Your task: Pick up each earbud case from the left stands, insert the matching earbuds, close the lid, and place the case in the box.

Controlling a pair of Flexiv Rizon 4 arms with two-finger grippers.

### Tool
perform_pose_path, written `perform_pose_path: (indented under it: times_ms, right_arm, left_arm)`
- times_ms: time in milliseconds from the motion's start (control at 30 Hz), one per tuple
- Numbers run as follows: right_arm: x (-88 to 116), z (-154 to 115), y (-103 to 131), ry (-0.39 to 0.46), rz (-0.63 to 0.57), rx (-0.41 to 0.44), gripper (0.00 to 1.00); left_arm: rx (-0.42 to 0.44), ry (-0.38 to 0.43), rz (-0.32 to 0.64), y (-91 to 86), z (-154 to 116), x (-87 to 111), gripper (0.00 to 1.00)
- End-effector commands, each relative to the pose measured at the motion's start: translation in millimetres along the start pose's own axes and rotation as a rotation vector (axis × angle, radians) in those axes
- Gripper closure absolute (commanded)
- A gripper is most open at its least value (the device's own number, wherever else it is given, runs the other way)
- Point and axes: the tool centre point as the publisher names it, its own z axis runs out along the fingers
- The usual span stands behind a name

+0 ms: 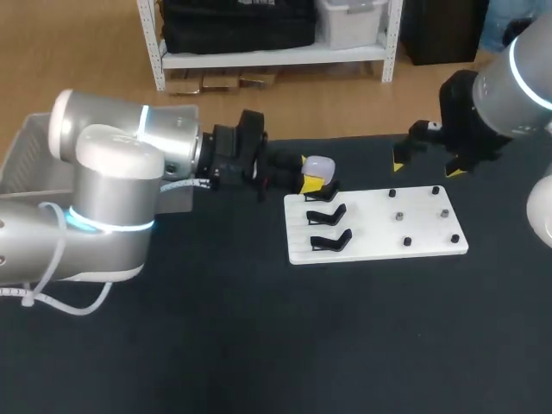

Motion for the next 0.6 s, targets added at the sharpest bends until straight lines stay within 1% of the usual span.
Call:
perform_pose_path:
  times_ms: [33, 67, 200, 267, 333, 400, 467, 533, 567, 600]
  right_arm:
    - [3, -1, 0, -0.01, 0.001, 0.004, 0.0]
    - [3, -1, 0, -0.01, 0.001, 0.004, 0.0]
    - [3, -1, 0, -0.01, 0.001, 0.004, 0.0]
    - [3, -1, 0, -0.01, 0.001, 0.004, 0.0]
    - [3, -1, 0, -0.01, 0.001, 0.004, 0.0]
    - [3, -1, 0, -0.01, 0.001, 0.004, 0.0]
    - [3, -1, 0, -0.01, 0.001, 0.004, 0.0]
    - [3, -1, 0, -0.01, 0.001, 0.004, 0.0]
    - [3, -1, 0, -0.01, 0.001, 0.004, 0.0]
    - [3, -1, 0, -0.01, 0.001, 0.004, 0.0]
  left_arm:
    - [0.009, 0.045, -0.012, 8.6, 7, 14.6, 1.0]
    - [0.002, 0.056, -0.015, 9.9, 10, 19.7, 1.0]
    - [0.003, 0.055, -0.032, 12.9, 18, 33.5, 1.0]
    - [0.001, 0.051, -0.037, 12.8, 19, 35.2, 1.0]
    - [-0.005, 0.036, -0.028, 10.8, 14, 30.9, 1.0]
    - [-0.01, 0.031, -0.024, 9.6, 3, 24.0, 1.0]
    - [-0.045, 0.026, -0.014, 8.8, -15, 16.6, 1.0]
    - [-0.087, 0.017, 0.0, 8.7, -38, 11.6, 1.0]
    - [-0.12, 0.027, 0.003, 9.3, -51, 10.7, 1.0]
    - [-0.15, 0.017, 0.003, 10.1, -65, 10.5, 1.0]
